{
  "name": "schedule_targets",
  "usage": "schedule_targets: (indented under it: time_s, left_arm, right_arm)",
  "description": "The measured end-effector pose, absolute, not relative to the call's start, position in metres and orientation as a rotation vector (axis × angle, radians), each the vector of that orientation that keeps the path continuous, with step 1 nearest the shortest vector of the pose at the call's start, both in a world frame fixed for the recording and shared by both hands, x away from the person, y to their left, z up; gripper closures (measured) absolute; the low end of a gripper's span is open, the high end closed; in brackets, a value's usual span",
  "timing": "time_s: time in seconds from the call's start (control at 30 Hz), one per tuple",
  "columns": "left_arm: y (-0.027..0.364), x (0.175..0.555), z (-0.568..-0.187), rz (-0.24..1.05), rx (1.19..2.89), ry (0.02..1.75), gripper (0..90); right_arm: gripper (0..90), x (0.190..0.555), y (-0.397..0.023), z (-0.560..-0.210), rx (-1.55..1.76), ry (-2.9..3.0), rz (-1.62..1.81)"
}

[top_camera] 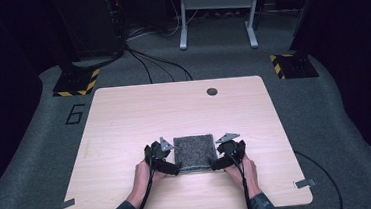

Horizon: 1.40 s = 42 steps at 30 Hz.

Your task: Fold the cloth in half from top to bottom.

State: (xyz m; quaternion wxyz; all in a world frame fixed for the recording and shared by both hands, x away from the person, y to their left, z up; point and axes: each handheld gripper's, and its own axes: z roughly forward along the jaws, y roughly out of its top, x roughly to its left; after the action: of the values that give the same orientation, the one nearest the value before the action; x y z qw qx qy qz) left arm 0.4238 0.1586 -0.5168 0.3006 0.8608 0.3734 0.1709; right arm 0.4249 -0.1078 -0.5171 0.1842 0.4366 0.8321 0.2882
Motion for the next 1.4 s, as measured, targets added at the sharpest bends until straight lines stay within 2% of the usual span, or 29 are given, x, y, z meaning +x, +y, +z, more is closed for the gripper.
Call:
schedule_targets:
  time_s: [0.43, 0.87, 1.2, 1.4]
  left_arm:
    - [0.161, 0.436, -0.517, 0.431, 2.286, 0.995, 0.6]
    - [0.17, 0.434, -0.51, 0.406, 2.251, 1.003, 0.1]
    - [0.221, 0.408, -0.49, 0.461, 2.158, 1.063, 0.2]
    - [0.257, 0.389, -0.496, 0.484, 2.13, 1.134, 0.2]
  right_arm:
    - [0.0, 0.439, -0.105, -0.516, 1.222, 2.363, 0.787]
    - [0.0, 0.435, -0.111, -0.512, 1.235, 2.35, 0.871]
    - [0.0, 0.407, -0.149, -0.492, 1.267, 2.269, 1.001]
    - [0.0, 0.387, -0.187, -0.496, 1.314, 2.188, 0.983]
